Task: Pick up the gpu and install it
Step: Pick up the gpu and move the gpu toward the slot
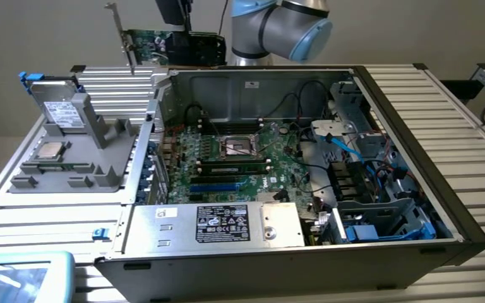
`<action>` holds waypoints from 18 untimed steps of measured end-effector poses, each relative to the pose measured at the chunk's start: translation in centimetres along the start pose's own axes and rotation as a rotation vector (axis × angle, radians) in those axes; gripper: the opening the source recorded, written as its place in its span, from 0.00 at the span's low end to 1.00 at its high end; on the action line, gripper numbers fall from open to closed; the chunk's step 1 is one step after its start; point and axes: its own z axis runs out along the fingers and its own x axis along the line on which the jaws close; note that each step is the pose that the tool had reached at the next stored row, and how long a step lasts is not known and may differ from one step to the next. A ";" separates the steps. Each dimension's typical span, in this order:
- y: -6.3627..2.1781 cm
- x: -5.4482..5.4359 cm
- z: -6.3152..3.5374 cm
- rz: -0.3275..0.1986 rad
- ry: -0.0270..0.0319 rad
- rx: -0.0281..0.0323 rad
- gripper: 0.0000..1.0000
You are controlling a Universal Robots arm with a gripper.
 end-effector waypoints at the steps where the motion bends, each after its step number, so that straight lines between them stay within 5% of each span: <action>1: -0.44 0.0 0.00 0.000 0.0001 -0.0004 0.27; 9: -4.04 -0.1 -0.02 -0.001 0.0002 -0.0027 0.27; 18: -6.73 1.9 0.35 -0.001 -0.0002 -0.0038 0.27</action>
